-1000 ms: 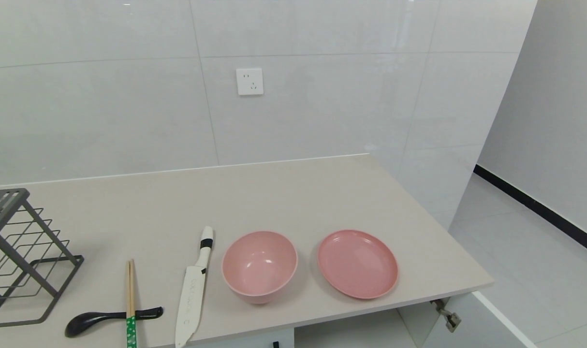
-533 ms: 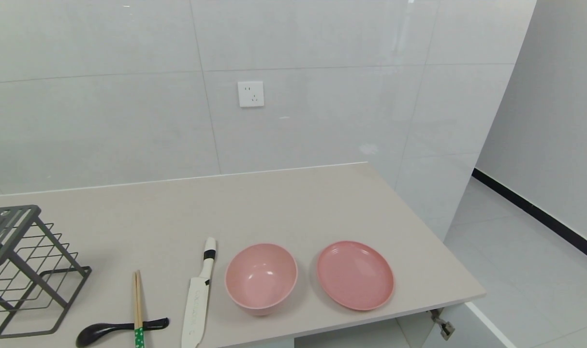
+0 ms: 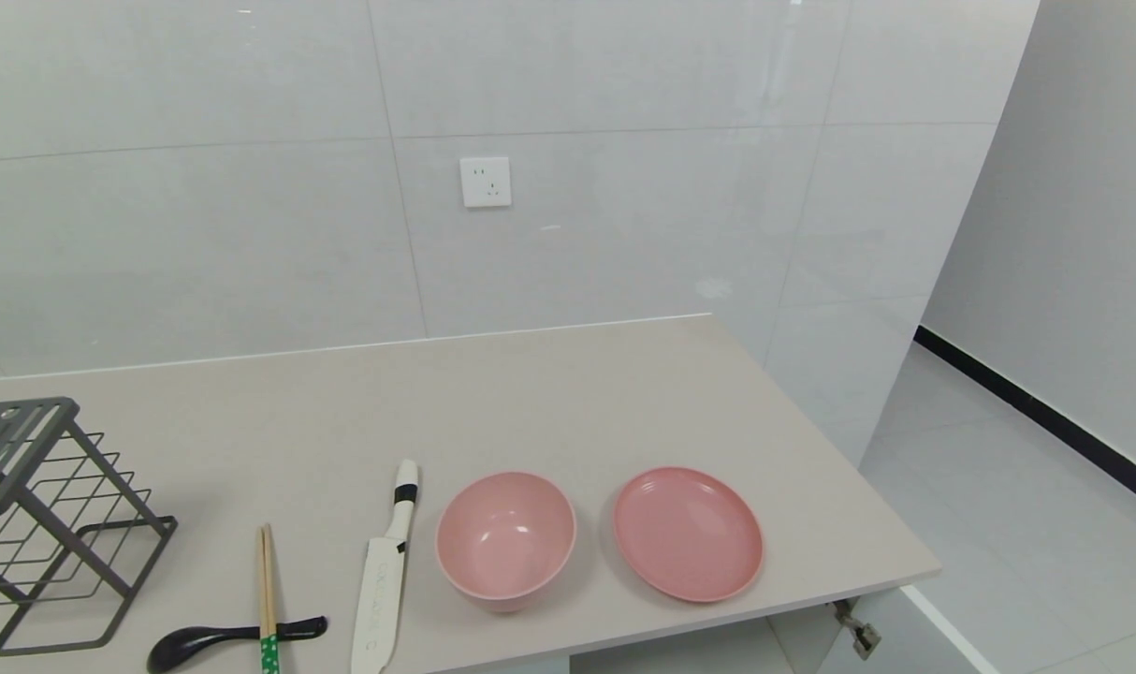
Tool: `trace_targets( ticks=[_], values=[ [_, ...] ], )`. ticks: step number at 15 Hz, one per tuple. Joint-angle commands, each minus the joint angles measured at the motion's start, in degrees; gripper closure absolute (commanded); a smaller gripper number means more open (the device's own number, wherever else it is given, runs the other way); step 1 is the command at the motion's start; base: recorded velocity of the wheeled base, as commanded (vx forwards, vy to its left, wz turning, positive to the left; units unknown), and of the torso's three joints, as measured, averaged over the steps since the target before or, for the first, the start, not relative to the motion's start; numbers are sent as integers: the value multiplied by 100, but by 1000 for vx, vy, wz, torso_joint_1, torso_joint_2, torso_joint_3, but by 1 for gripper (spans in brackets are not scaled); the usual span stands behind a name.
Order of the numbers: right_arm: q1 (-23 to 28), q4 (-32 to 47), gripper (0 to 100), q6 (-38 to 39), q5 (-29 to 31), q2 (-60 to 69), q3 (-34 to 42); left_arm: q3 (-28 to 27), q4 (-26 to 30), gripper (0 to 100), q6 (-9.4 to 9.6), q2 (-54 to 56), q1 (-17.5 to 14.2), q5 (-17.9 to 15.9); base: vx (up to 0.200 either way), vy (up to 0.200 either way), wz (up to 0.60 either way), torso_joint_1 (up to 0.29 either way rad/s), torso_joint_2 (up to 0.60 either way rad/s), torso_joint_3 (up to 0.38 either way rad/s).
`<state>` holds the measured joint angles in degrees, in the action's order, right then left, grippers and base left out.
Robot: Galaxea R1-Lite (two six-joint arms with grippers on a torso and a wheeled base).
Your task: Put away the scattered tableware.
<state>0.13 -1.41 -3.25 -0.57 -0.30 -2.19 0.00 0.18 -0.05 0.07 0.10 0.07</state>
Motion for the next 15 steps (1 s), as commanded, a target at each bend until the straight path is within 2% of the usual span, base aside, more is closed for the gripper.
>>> trace_targets(
  ticks=[1, 3, 4, 5, 7, 9, 11, 15],
  values=[
    [241, -527, 0, -70, -259, -1393, -2294, 0, -1, 0, -4, -7, -1, 1, 0, 0, 0, 0, 0, 0],
    [215, -527, 0, -501, -1261, -2536, -2039, 0, -1, 0, 5, -7, -1, 1, 0, 0, 0, 0, 0, 0],
    [127, -527, 0, -492, -1525, -3309, -2013, 0, -1, 0, 5, -7, -1, 1, 0, 0, 0, 0, 0, 0],
    [48, -527, 0, -509, -1604, -3626, -2013, 0, -1, 0, 5, -7, -1, 1, 0, 0, 0, 0, 0, 0],
    [-848, -579, 0, -597, -1621, -5621, -2101, 0, -1, 0, 5, -7, -1, 1, 0, 0, 0, 0, 0, 0],
    [-1121, -790, 0, -369, -1621, -6992, -2268, 0, -1, 0, 5, -7, -1, 1, 0, 0, 0, 0, 0, 0],
    [-1358, -1291, 0, 88, -1621, -8231, -2347, 0, -1, 0, 5, -7, -1, 1, 0, 0, 0, 0, 0, 0],
    [-1718, -2829, 0, 211, -1613, -9945, -2347, 0, -1, 0, -4, -7, -1, 10, 0, 0, 0, 0, 0, 0]
  ],
)
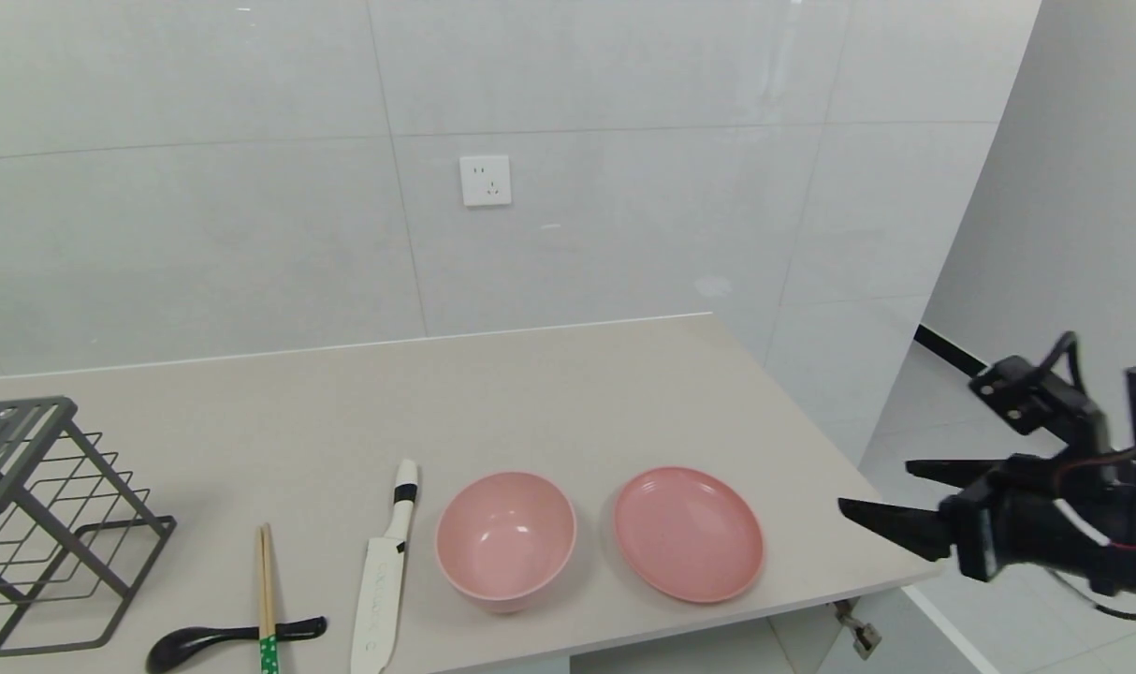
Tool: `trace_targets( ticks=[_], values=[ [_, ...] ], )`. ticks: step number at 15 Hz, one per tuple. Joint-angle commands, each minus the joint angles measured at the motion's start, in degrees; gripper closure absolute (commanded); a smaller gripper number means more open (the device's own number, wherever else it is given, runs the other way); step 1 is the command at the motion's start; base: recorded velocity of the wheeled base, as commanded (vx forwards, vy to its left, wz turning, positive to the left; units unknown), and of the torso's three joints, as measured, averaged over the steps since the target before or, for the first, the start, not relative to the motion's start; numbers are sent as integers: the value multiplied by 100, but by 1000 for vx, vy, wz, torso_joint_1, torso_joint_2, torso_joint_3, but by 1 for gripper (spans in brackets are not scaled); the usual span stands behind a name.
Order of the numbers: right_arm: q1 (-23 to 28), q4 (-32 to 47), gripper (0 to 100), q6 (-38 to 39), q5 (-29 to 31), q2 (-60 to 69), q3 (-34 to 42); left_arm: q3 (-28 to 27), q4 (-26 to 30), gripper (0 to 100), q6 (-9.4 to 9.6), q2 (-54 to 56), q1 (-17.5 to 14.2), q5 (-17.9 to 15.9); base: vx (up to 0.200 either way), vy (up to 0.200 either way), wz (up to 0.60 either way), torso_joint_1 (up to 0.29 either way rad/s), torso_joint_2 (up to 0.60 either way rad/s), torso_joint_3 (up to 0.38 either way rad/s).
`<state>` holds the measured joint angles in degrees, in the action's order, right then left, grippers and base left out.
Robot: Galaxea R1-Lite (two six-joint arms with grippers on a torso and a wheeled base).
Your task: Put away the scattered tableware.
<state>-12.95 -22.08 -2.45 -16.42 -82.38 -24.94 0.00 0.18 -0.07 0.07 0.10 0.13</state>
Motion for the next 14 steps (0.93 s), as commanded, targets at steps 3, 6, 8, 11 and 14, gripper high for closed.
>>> trace_targets(
  ticks=[3, 6, 8, 11, 14],
  values=[
    [-446, -1519, 0, 140, 315, -2581, -81, 0, -1, 0, -1, -7, -1, 4, 0, 0, 0, 0, 0, 0],
    [-498, -2064, 0, 219, 833, -3091, -239, 0, -1, 0, -1, -7, -1, 4, 0, 0, 0, 0, 0, 0],
    [-657, -2081, 0, 438, 930, -3205, -459, 0, -1, 0, -1, -7, -1, 4, 0, 0, 0, 0, 0, 0],
    [-736, -2099, 0, 500, 1036, -3530, -564, 0, -1, 0, -10, -7, -1, 4, 0, 0, 0, 0, 0, 0],
    [-780, -2090, 0, 500, 1036, -3697, -556, 0, -1, 0, -10, -7, -1, 4, 0, 0, 0, 0, 0, 0]
  ],
)
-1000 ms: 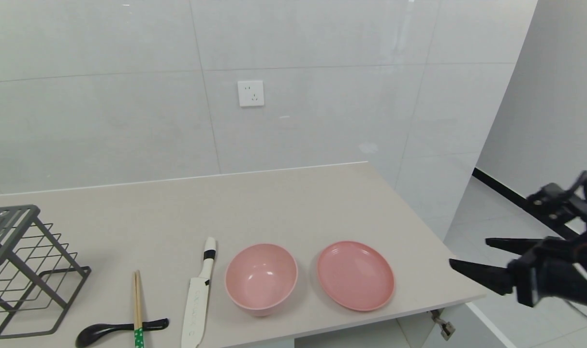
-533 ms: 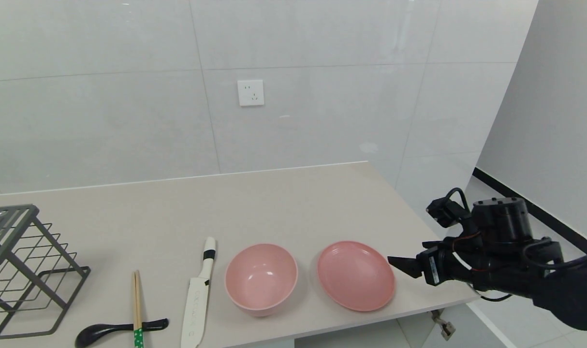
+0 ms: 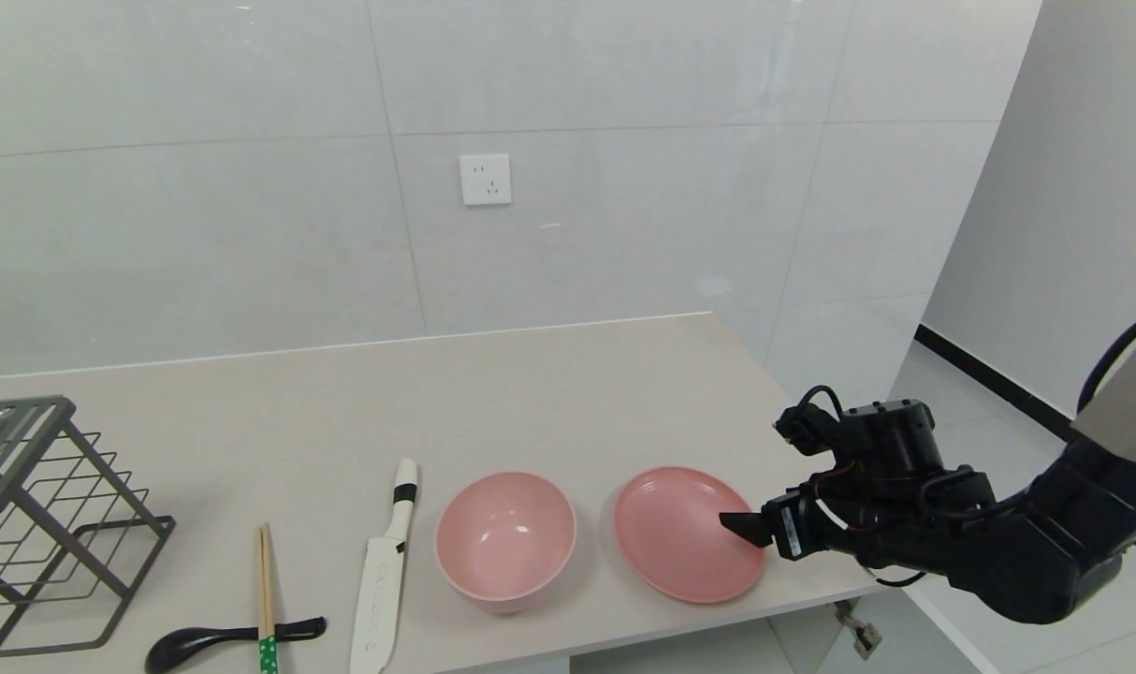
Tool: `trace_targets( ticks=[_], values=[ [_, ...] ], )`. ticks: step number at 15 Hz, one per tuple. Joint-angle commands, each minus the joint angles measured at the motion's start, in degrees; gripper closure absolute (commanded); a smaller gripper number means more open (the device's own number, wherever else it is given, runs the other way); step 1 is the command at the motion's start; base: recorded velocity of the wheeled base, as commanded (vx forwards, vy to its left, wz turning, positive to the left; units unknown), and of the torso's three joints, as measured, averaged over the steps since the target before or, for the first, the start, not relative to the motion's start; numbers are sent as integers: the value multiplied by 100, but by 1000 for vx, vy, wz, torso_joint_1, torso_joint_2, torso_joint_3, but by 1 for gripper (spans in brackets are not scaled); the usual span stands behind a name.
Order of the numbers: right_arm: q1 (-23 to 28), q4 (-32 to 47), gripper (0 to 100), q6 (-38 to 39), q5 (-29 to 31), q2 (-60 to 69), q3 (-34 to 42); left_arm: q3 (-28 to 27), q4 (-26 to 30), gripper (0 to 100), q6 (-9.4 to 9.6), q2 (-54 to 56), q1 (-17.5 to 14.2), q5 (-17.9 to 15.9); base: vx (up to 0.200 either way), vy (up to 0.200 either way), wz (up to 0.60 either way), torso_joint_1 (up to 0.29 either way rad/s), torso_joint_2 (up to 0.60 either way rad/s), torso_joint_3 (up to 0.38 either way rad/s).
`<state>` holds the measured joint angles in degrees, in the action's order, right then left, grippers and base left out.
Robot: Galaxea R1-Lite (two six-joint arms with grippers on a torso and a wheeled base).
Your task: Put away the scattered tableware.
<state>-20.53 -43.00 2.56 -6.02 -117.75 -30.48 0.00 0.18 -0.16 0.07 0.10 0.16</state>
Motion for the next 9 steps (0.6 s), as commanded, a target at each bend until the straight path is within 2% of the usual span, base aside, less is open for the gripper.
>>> trace_targets(
  ticks=[1, 9],
  values=[
    [-13, 2, 0, 8, -4, -222, -2, 0, -1, 0, -2, -7, -1, 2, 0, 0, 0, 0, 0, 0],
    [14, -411, 0, 69, -22, -811, -99, 0, -1, 0, -11, -7, -1, 2, 0, 0, 0, 0, 0, 0]
  ],
)
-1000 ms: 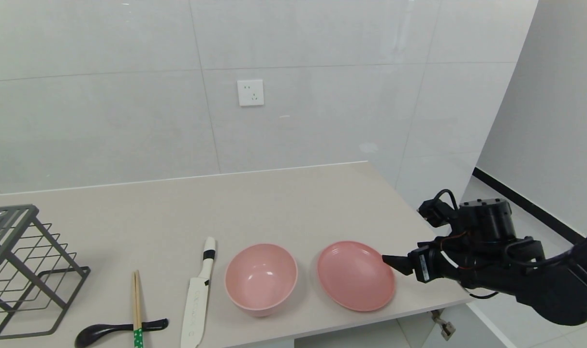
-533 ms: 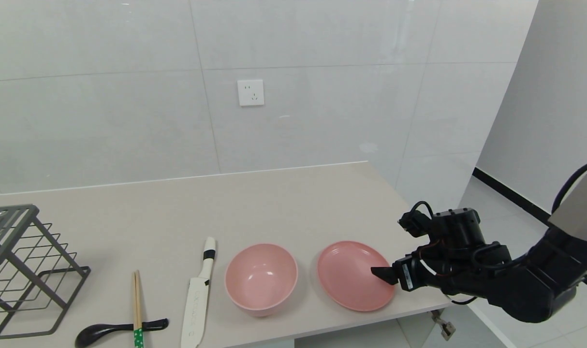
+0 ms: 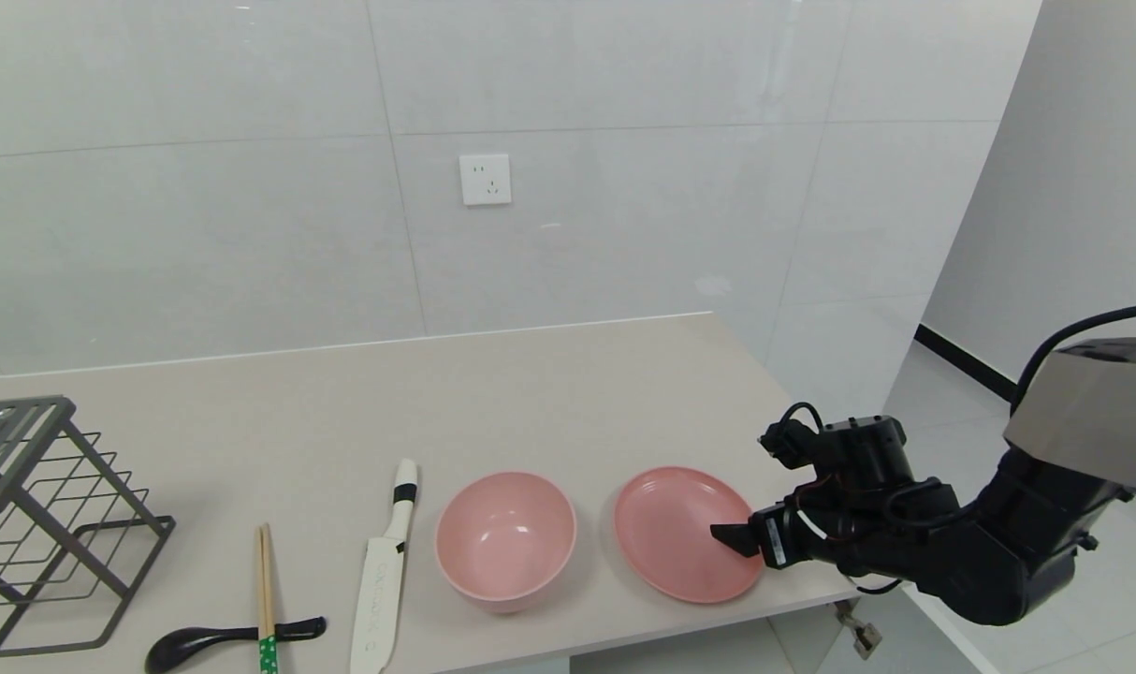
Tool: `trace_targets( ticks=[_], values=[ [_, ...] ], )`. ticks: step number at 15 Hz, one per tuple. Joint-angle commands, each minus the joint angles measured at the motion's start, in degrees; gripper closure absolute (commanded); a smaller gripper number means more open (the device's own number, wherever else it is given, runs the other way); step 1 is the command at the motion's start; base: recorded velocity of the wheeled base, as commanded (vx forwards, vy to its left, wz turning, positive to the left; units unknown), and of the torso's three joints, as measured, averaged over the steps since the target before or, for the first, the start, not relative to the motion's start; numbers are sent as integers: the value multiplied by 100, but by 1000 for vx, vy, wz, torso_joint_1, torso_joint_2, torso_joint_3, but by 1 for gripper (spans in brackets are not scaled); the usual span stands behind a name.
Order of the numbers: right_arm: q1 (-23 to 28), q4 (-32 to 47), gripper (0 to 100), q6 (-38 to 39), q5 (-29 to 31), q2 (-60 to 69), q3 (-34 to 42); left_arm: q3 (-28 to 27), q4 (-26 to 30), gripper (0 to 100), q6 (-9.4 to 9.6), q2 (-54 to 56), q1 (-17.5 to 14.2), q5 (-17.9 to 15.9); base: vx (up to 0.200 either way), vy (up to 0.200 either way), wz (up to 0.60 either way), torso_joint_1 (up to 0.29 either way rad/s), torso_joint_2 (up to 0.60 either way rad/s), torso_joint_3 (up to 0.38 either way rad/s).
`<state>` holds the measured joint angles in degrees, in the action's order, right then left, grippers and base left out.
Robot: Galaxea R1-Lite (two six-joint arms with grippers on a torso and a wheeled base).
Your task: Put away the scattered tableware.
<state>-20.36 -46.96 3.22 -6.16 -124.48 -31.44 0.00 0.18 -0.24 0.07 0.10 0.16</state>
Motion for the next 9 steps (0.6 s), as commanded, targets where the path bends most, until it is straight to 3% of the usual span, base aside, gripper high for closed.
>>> trace_targets(
  ticks=[1, 9],
  values=[
    [6, -24, 0, 56, -17, -156, -29, 0, -1, 0, -2, -7, -1, 2, 0, 0, 0, 0, 0, 0],
    [-21, -24, 0, 320, -44, -235, -240, 0, -1, 0, -2, -7, -1, 2, 0, 0, 0, 0, 0, 0]
  ],
)
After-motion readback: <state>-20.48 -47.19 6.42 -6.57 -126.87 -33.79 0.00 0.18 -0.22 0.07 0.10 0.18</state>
